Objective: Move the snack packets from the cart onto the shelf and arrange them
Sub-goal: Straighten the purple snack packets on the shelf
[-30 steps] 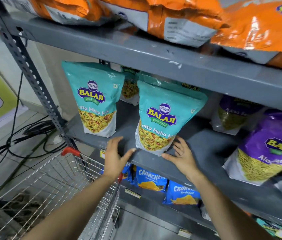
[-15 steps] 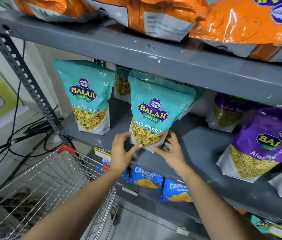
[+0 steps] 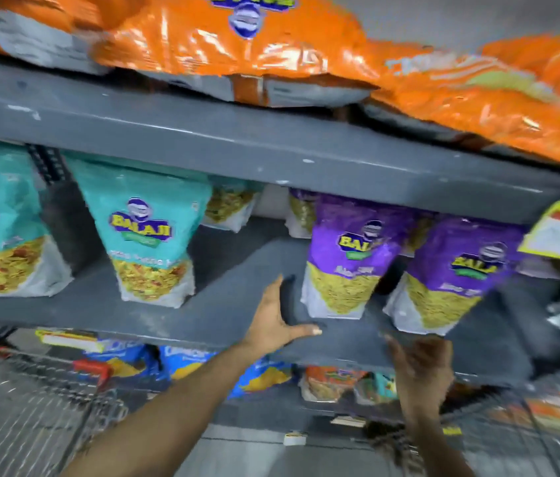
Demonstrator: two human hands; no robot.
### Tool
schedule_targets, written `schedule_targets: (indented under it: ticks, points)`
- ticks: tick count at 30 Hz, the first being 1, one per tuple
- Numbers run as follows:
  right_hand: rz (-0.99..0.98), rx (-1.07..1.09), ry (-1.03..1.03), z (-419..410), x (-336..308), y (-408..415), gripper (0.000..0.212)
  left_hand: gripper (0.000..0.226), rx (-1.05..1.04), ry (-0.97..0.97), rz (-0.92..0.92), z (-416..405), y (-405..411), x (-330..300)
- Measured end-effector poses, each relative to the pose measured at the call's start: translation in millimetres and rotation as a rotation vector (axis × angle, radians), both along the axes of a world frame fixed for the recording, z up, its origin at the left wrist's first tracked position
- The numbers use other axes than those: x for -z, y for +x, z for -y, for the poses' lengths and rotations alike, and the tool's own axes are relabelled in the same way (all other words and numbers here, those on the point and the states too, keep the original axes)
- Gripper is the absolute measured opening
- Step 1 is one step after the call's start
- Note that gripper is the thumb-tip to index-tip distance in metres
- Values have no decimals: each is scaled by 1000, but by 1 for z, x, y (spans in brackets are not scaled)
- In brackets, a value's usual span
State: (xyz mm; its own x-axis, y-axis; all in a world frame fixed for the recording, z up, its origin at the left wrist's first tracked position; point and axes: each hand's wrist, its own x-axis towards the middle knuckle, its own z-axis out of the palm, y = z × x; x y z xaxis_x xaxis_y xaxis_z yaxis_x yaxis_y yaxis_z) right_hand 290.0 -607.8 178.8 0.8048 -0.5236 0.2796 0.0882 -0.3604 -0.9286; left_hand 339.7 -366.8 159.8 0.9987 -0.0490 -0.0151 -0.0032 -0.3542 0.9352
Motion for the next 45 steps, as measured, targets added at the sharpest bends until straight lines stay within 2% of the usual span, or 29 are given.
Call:
schedule_targets:
  ticks: [1,3,5,7,8,11,15,22,39,42,45]
  points:
    - [25,30,-14,20,1,5,53,117,30,-36,-17,13,10,-2]
    - [-8,63,-79,54,5,20,76,106,40,-70,0,34,26,-2]
    - [-93,52,-136,81,7,38,109,96,-25,-93,4,49,36,-4]
    - [-173,-52,-110,95,6,56,131,91,-86,-113,-3,52,40,-5]
    - [-192,-121,-91,99,4,63,136,90,-98,-114,-2,52,42,-4]
    - [-182,-223,-37,106,8,74,129,85,-83,-90,-13,44,43,-6]
    - [-184,-227,38,106,8,79,117,82,-96,-49,-32,22,37,-7]
    - [-206,-242,44,105,5,83,107,80,-114,-45,-81,-13,25,-6]
    - [-216,-247,33,113,11,91,99,85,-109,-126,-87,-18,17,0]
    - [-217,-281,27,117,9,87,95,83,-105,-134,-82,-18,17,0]
    - [-265,-379,32,124,0,89,103,85,-100,-139,-85,-18,17,0]
